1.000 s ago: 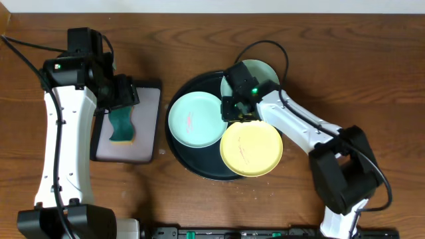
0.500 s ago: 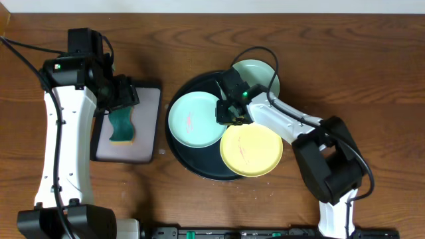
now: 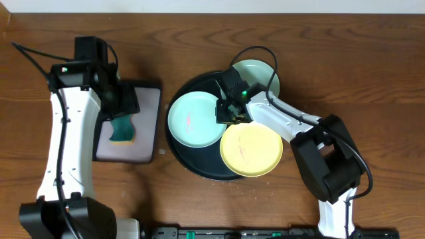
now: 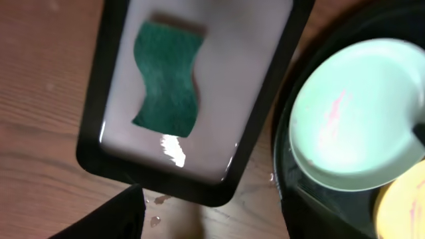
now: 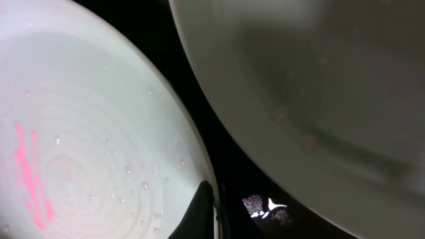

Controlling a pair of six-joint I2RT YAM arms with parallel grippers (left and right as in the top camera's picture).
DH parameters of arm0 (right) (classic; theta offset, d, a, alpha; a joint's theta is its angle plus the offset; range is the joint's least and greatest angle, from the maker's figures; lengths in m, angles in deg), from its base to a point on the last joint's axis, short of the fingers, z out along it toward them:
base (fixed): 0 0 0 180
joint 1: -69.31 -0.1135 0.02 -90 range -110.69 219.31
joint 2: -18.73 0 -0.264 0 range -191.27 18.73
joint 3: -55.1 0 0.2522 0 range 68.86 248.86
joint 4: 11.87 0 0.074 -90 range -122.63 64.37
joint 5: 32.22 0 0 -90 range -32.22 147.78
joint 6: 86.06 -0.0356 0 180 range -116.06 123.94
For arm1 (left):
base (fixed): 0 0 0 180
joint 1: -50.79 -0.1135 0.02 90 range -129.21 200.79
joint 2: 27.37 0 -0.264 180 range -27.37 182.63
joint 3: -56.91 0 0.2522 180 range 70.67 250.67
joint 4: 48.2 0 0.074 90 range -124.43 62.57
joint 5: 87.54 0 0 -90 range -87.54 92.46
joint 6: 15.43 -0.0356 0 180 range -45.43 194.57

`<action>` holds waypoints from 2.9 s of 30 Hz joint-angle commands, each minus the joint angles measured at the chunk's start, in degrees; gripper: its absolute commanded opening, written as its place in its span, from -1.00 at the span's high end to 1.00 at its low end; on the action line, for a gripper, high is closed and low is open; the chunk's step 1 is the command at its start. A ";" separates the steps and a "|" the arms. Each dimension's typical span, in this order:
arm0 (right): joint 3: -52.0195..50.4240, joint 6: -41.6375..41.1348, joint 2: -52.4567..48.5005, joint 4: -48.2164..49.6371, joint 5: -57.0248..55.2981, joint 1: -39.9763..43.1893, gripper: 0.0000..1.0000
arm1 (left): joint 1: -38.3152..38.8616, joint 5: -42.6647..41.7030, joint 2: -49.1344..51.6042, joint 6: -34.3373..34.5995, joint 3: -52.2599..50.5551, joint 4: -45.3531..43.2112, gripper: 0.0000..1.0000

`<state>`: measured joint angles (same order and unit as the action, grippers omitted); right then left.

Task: Clean dirty plates on tray and stack at the side
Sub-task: 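Lower the left gripper and pinch the green sponge on the tray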

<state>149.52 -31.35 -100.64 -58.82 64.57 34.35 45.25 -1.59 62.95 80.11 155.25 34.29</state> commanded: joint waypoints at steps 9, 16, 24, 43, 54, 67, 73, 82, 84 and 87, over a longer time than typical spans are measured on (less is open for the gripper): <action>0.07 2.19 -2.38 0.44 -0.55 -0.85 0.98 | -5.64 0.90 10.54 -6.93 -5.73 -8.13 -0.15; 0.07 2.64 -2.38 0.68 -0.57 -0.74 0.96 | -6.12 0.02 17.99 -8.11 -5.73 -12.59 0.03; 0.07 2.82 -2.38 0.68 -0.57 -0.70 0.95 | -6.58 2.60 25.27 -7.32 -5.73 -14.67 0.22; 0.04 3.21 -2.38 0.74 -0.81 -0.70 0.92 | -6.67 2.58 20.72 -5.92 0.42 -11.52 0.35; 0.04 3.23 -2.38 0.66 -0.83 -0.70 0.93 | -6.67 2.62 21.05 -7.04 -7.15 -17.57 0.35; 0.04 3.23 -2.38 0.66 -0.96 -0.70 0.92 | -6.67 3.67 21.07 -7.02 -13.22 -25.16 0.35; 0.04 3.23 -2.38 0.68 -0.98 -0.70 0.92 | -6.67 3.43 21.07 -6.99 -13.27 -25.86 0.73; 0.04 3.23 -2.38 0.70 -1.25 -0.70 0.92 | -6.67 3.19 20.55 -6.99 -13.42 -26.29 0.85; 0.04 3.23 -2.38 0.70 -1.46 -0.70 0.92 | -6.67 3.02 19.45 -6.99 -12.50 -25.73 0.85; 0.07 3.23 -2.38 0.68 -1.44 -0.70 0.92 | -6.67 3.04 16.44 -6.99 -10.36 -24.61 0.86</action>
<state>149.52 -28.88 -100.68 -58.39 64.33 34.35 38.78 1.77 82.47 73.21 143.01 9.25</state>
